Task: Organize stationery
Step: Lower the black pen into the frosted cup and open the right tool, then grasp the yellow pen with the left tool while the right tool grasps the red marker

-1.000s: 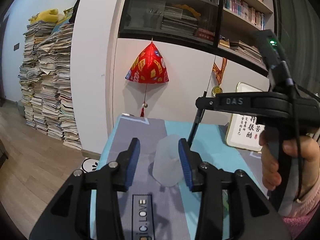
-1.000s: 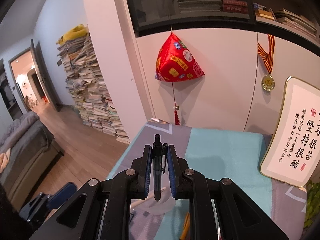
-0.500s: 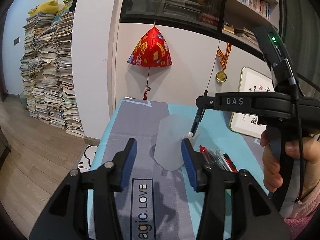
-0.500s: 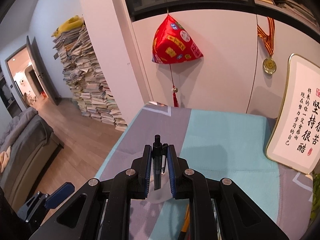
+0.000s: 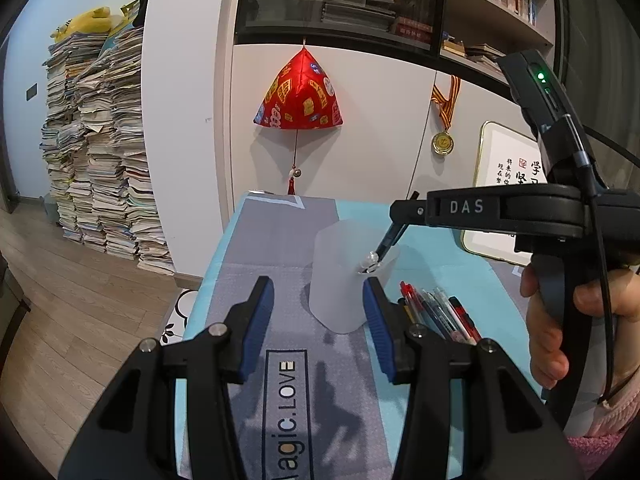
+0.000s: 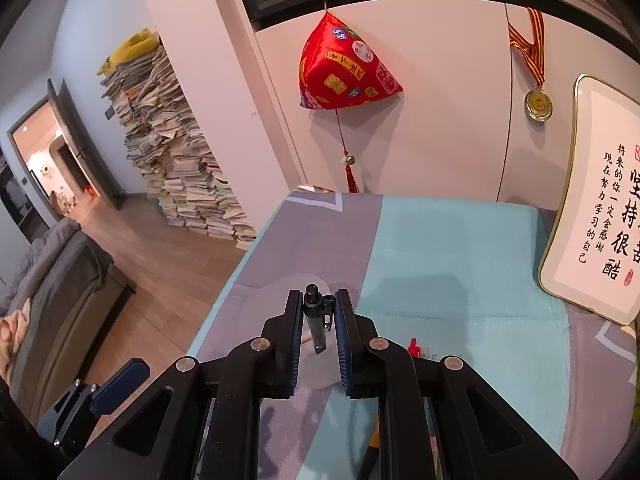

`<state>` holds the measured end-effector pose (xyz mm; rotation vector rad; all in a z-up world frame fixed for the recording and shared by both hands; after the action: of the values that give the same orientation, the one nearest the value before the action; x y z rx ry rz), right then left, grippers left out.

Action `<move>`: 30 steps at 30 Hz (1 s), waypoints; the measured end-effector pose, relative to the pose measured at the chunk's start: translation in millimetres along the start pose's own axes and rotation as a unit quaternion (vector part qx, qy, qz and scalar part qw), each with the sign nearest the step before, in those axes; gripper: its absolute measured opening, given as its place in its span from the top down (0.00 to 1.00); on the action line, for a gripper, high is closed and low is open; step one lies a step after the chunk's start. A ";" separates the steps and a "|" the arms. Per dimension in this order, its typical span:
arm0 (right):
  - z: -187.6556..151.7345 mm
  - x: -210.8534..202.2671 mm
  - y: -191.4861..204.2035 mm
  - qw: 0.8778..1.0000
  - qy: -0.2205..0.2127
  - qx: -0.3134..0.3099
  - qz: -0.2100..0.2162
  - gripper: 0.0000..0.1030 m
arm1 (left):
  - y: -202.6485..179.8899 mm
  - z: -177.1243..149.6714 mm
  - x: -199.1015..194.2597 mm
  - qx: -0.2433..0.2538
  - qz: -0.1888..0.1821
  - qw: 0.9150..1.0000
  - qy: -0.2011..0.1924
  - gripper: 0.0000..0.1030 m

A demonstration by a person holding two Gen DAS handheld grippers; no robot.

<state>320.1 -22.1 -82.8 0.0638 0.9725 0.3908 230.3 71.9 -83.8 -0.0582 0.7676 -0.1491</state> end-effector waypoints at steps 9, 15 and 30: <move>-11.0 -19.9 0.5 1.000 -0.011 -0.013 -0.005 0.84 | -5.9 -3.4 0.9 0.008 0.006 1.000 0.006 0.51; -21.6 -50.9 -7.8 0.999 -0.038 -0.023 -0.029 0.84 | -19.2 -5.0 -1.2 0.021 0.004 1.000 0.006 0.48; -57.3 -102.7 -57.9 0.995 -0.060 0.020 -0.081 0.84 | -64.2 -11.6 -16.2 0.063 0.001 0.998 0.001 0.41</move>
<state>239.2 -118.8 -47.0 0.0441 0.8605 0.2147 203.4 11.0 -74.1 0.0611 0.7586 -0.1959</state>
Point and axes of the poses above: each gripper's, at about its wrist camera, not at the fingertips, and x roughly the way its jaws point, y to its left, z to its top, the point moved 10 cm from there along x, roughly the way its jaws point, and after that the axes turned 12 degrees about y, right-handed, at the moved point
